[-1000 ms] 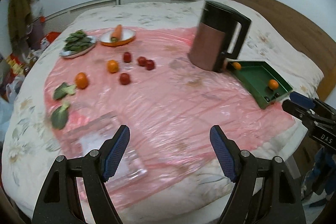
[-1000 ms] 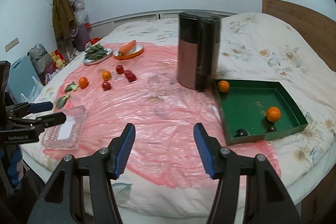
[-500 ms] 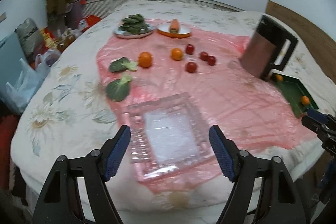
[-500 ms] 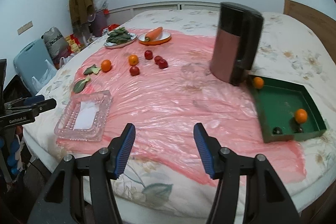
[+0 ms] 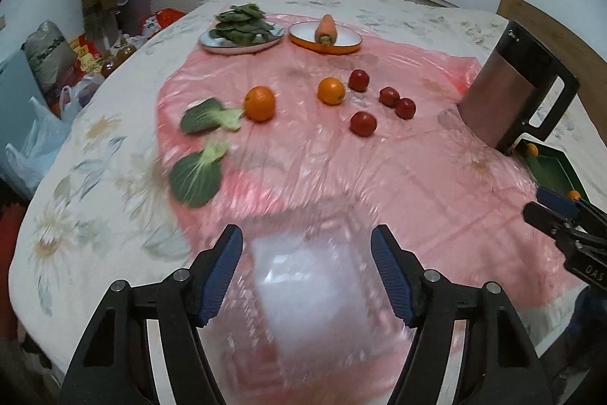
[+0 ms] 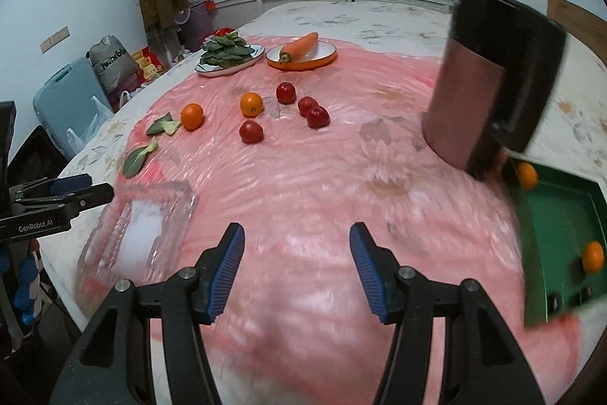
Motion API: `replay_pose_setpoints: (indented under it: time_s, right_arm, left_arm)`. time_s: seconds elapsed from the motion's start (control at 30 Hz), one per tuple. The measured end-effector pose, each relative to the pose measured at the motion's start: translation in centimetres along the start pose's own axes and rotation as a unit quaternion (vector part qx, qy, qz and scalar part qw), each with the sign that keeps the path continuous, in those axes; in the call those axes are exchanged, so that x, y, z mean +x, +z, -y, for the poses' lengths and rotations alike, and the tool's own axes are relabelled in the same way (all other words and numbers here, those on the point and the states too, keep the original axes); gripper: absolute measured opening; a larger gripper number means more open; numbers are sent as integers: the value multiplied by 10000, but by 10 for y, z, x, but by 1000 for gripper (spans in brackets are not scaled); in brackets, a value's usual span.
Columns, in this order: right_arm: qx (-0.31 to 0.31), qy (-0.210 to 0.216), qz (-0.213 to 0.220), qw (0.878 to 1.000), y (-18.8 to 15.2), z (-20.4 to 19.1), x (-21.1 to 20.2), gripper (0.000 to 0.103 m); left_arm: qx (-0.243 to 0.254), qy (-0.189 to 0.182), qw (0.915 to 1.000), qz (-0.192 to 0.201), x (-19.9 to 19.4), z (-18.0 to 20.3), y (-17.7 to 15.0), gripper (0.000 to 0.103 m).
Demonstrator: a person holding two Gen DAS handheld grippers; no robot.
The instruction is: Organize fruits
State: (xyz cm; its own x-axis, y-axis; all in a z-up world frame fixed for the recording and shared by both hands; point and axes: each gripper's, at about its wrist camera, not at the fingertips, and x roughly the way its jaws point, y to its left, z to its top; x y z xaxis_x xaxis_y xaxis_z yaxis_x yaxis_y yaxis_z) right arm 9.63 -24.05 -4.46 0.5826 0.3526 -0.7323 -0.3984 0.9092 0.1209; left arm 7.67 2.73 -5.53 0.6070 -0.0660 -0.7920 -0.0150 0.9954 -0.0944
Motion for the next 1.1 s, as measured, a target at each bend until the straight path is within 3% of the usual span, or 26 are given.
replay_pose_setpoints:
  time_s: [0.37,0.93,1.03,1.1]
  right_arm:
    - [-279,384,-151,9988,60,14,83,87]
    - [-505,364,-527,9967,126,30,189,86]
    - [-600,273,-668,9956,126,27,203,77]
    - [-593,263,-719,9953,127,28,209,59]
  left_arm:
    - [392,-253,9987,-214,77,48,69,59]
    - [789,78,9947,-655,161,67,103,49]
    - [766,69,9942,-750,169,68,101,45]
    - [780,51,9939,-775,171,70,99,41]
